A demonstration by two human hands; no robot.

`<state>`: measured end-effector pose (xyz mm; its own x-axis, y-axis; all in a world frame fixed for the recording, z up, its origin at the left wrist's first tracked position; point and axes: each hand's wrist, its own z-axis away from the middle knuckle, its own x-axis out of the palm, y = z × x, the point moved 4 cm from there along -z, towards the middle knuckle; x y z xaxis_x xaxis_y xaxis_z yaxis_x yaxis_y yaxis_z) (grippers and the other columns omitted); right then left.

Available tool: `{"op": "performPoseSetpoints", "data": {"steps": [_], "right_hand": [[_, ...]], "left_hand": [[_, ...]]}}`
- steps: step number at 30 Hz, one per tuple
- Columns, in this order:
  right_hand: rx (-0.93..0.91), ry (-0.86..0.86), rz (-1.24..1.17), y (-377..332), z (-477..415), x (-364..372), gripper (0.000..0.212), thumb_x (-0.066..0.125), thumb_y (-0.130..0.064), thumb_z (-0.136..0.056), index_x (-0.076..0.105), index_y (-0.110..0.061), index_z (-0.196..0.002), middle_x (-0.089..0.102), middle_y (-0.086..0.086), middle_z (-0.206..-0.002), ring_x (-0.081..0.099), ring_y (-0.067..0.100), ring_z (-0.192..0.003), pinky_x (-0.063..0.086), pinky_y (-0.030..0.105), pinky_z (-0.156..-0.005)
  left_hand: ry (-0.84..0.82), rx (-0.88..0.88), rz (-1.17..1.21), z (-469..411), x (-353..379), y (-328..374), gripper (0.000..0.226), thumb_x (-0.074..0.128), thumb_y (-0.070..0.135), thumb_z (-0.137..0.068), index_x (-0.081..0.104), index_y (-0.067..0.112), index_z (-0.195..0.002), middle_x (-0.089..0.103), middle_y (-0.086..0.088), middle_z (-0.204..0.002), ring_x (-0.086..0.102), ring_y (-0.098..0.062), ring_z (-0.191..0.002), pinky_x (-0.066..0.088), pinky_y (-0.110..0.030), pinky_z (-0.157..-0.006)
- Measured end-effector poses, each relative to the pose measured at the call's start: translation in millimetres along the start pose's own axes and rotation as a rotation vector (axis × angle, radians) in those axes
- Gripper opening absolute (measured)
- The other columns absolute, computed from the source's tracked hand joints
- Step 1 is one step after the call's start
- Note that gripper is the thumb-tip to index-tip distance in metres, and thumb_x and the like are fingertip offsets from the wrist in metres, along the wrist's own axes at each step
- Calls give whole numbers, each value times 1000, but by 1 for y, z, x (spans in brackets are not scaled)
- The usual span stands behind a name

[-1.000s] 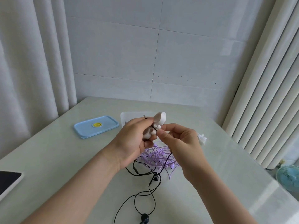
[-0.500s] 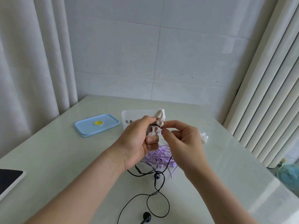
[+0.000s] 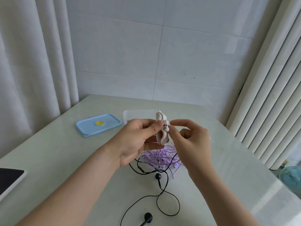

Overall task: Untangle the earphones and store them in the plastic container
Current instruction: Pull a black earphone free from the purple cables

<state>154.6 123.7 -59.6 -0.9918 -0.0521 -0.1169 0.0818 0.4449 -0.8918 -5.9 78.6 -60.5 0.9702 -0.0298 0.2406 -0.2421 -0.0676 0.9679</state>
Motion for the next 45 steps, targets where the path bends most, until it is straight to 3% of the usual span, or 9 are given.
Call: {"op": "performPoseSetpoints", "data": {"steps": [6, 10, 14, 21, 26, 30, 35, 40, 45], "right_hand": [[31, -44, 119, -1, -2, -1, 11, 74, -18, -94, 81, -24, -89, 76, -4, -69, 64, 18, -56, 47, 28, -56], [117, -181, 115, -1, 3, 5, 16, 65, -16, -99, 79, -23, -96, 75, 4, -68, 58, 20, -44, 39, 23, -45], [269, -254, 56, -1, 5, 4, 15, 69, -25, -101, 75, -15, -92, 73, 11, -65, 42, 22, -39, 34, 21, -41], [51, -433, 293, -10, 12, 12, 19, 68, -23, -97, 81, -22, -84, 72, 1, -58, 41, 6, -36, 37, 16, -45], [-96, -450, 192, -18, 15, 15, 21, 69, -19, -97, 79, -19, -79, 59, 10, -54, 46, 22, -50, 39, 33, -53], [-25, -428, -116, -25, 13, 9, 27, 54, -6, -105, 78, -8, -92, 68, 8, -62, 61, 23, -55, 48, 27, -58], [117, -395, -321, -21, 7, 4, 27, 52, -11, -108, 73, -8, -91, 30, 4, -61, 24, 16, -46, 23, 20, -46], [135, -380, -331, -21, 3, 2, 34, 51, -18, -110, 75, -15, -85, 18, 8, -69, 16, 17, -54, 18, 23, -49], [150, -343, -320, -19, 2, 3, 37, 51, -20, -111, 75, -17, -82, 22, 0, -62, 19, 16, -50, 21, 22, -47]], "left_hand": [[-30, 31, -33, -1, -8, 4, 40, 66, 30, -94, 73, 2, -123, 77, -18, -117, 76, -31, -109, 61, -34, -93], [39, 89, -66, -3, -12, 5, 40, 69, 31, -91, 75, 4, -120, 79, -15, -112, 77, -25, -100, 61, -28, -82], [90, 135, -71, -3, -15, 10, 27, 66, 17, -100, 74, -1, -118, 79, -18, -109, 78, -30, -102, 63, -34, -87], [273, 137, -101, -3, -24, 9, 19, 67, 13, -103, 76, 2, -115, 81, -12, -103, 79, -27, -98, 65, -36, -87], [447, 227, -447, -4, -31, 9, 14, 83, 29, -90, 80, 17, -96, 80, -1, -82, 78, -17, -82, 63, -38, -83], [323, 164, -380, -3, -22, 7, 15, 81, 27, -92, 77, 14, -97, 80, -4, -85, 79, -26, -88, 65, -42, -85], [195, 139, -346, -4, -19, 6, 19, 77, 27, -96, 75, 10, -106, 80, -5, -94, 78, -21, -83, 50, -38, -75], [48, 128, -284, -5, -16, -1, 28, 73, 30, -98, 73, 4, -110, 75, -7, -95, 66, -19, -79, 36, -33, -68], [38, 157, -275, -2, -13, 1, 31, 79, 35, -87, 75, 12, -108, 77, -1, -94, 67, -13, -80, 46, -22, -71]]}}
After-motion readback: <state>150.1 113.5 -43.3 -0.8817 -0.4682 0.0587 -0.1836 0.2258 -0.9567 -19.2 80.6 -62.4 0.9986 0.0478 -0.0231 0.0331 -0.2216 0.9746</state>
